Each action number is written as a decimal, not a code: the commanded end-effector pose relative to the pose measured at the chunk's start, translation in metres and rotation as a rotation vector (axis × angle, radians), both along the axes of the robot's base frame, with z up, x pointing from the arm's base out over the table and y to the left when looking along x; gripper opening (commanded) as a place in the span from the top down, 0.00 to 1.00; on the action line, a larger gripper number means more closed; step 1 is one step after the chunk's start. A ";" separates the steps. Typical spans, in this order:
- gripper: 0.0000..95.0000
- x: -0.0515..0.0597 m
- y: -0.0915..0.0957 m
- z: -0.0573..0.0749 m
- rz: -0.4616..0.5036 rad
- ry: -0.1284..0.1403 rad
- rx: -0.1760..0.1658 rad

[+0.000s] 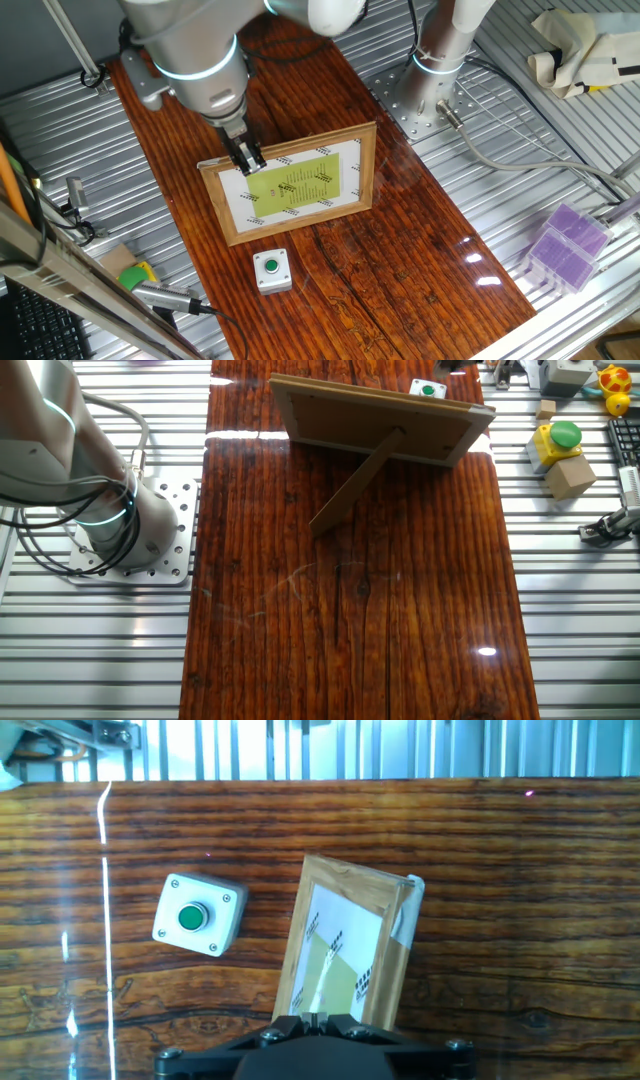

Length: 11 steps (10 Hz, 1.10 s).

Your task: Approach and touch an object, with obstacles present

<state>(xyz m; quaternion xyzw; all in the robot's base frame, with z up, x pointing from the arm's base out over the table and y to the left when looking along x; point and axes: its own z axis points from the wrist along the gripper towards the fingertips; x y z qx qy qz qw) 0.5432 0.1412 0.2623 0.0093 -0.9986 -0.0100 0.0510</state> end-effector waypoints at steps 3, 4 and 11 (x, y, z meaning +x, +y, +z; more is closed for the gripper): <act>1.00 0.002 -0.002 -0.006 -0.004 0.009 -0.004; 1.00 0.002 -0.002 -0.006 0.025 0.008 -0.006; 1.00 0.002 -0.002 -0.006 0.144 0.031 0.010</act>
